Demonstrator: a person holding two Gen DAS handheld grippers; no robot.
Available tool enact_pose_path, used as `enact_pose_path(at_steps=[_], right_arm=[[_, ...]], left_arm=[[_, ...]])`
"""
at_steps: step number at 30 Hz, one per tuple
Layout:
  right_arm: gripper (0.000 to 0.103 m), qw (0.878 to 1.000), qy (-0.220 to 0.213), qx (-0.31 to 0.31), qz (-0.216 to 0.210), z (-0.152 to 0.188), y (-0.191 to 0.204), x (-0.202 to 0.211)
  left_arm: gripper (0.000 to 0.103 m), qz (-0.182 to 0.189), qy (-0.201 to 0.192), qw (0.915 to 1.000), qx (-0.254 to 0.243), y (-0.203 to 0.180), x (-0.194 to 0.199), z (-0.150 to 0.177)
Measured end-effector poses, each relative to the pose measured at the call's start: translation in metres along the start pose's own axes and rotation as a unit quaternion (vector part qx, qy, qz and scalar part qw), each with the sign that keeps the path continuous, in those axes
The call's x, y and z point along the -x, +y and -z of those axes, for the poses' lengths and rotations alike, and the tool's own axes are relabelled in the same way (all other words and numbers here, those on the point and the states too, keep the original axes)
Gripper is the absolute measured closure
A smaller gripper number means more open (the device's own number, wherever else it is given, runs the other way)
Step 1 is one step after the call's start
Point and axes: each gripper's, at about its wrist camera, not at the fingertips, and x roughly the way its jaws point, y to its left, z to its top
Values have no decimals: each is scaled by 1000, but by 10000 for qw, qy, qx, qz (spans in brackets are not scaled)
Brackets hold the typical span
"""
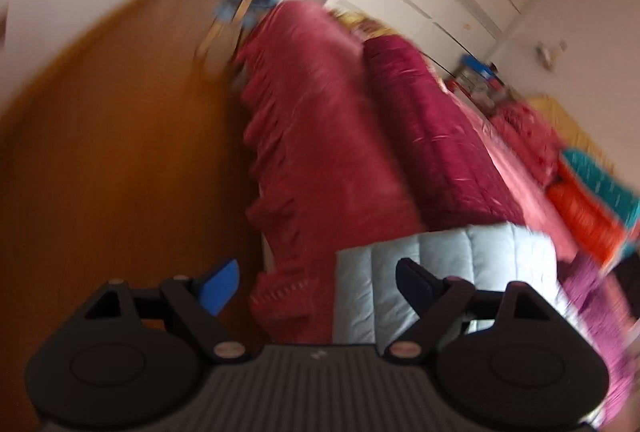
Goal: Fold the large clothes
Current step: 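Grasp the opposite jacket edge with the left gripper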
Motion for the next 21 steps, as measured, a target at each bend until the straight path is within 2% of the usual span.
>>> enact_pose_path(at_steps=[3, 6, 9, 13, 14, 19, 21], right_arm=[[0, 10000, 43, -31, 56, 2, -2, 8], [0, 9998, 124, -11, 125, 3, -1, 10], [0, 9994, 254, 142, 197, 5, 5, 5], [0, 9975, 448, 507, 189, 8, 20, -5], [0, 9966, 479, 641, 172, 9, 26, -6], [0, 9890, 658, 1326, 19, 16, 53, -17], [0, 9854, 719, 1543, -22, 19, 64, -21]], left_arm=[[17, 334, 318, 9956, 814, 22, -31, 7], [17, 833, 649, 9813, 1607, 39, -66, 22], [17, 1174, 982, 9574, 2450, 52, -100, 44], [17, 1515, 1374, 9185, 3383, 60, -136, 76], [17, 1584, 1474, 9107, 3520, 59, -143, 82], [16, 1957, 1820, 8839, 3838, 57, -165, 97], [15, 2001, 1840, 8802, 3891, 54, -171, 99]])
